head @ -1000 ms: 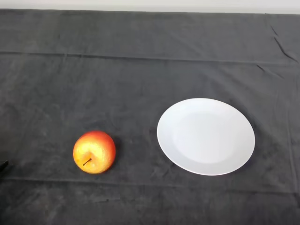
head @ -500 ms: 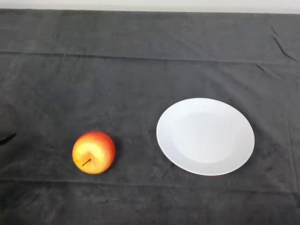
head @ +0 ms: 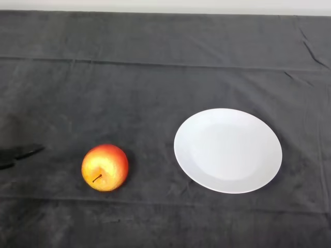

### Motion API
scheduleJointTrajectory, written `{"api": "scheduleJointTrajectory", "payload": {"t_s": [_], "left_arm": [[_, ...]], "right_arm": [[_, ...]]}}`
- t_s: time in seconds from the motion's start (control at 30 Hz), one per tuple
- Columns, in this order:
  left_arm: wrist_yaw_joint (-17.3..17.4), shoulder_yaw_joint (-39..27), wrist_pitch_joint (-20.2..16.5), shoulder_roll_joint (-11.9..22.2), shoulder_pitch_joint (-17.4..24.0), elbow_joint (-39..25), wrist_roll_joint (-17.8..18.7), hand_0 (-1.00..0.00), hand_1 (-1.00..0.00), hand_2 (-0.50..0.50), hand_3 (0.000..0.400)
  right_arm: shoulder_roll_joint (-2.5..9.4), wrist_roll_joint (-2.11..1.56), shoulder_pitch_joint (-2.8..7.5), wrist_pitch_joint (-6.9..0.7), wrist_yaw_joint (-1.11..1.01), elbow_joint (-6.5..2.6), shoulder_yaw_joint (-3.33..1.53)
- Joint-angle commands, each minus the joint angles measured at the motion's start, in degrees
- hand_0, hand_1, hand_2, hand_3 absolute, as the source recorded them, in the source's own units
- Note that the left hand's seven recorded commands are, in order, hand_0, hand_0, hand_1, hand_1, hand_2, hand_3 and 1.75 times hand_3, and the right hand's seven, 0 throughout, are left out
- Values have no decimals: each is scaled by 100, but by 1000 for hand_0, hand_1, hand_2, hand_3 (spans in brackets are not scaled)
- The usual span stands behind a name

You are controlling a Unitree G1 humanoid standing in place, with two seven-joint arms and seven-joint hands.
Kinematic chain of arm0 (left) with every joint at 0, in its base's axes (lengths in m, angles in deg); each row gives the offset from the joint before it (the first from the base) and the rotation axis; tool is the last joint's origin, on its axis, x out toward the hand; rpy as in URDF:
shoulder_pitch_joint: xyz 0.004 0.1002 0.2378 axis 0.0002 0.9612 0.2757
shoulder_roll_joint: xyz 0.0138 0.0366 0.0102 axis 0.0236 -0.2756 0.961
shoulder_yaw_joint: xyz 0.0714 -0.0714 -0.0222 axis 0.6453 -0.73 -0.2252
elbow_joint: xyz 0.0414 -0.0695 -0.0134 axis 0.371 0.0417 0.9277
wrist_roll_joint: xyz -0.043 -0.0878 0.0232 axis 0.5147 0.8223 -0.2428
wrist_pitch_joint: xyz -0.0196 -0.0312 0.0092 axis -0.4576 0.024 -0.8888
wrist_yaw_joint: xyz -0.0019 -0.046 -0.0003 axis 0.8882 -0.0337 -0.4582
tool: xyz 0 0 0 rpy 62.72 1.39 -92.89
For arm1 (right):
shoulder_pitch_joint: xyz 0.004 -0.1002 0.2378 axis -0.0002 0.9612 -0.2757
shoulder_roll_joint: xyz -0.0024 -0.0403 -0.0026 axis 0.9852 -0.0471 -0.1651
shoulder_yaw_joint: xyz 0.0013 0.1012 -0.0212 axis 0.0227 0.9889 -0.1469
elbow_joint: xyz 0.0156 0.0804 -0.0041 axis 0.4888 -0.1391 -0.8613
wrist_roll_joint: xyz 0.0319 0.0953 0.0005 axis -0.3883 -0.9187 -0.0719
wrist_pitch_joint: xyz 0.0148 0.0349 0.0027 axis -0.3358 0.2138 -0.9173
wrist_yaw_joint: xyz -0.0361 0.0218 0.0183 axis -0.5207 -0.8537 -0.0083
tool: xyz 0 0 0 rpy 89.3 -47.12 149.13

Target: Move the apple to the plate

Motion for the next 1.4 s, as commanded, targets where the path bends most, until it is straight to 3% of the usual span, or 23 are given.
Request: {"api": "scheduleJointTrajectory", "payload": {"t_s": [0.03,0.47,1.0,1.4], "left_arm": [[-44,145,-158,-77,226,-278,-119,0,0,0,0],[238,763,-710,-148,302,-659,-168,0,0,0,0],[378,1864,-1116,-352,81,-375,-368,0,0,0,0],[667,2277,-1126,-324,-404,226,-297,0,0,0,0]], "right_arm": [[-105,-47,77,25,31,185,18],[-82,-42,91,20,60,239,7],[-65,-41,100,14,84,278,1],[-60,-43,103,12,94,291,0]]}}
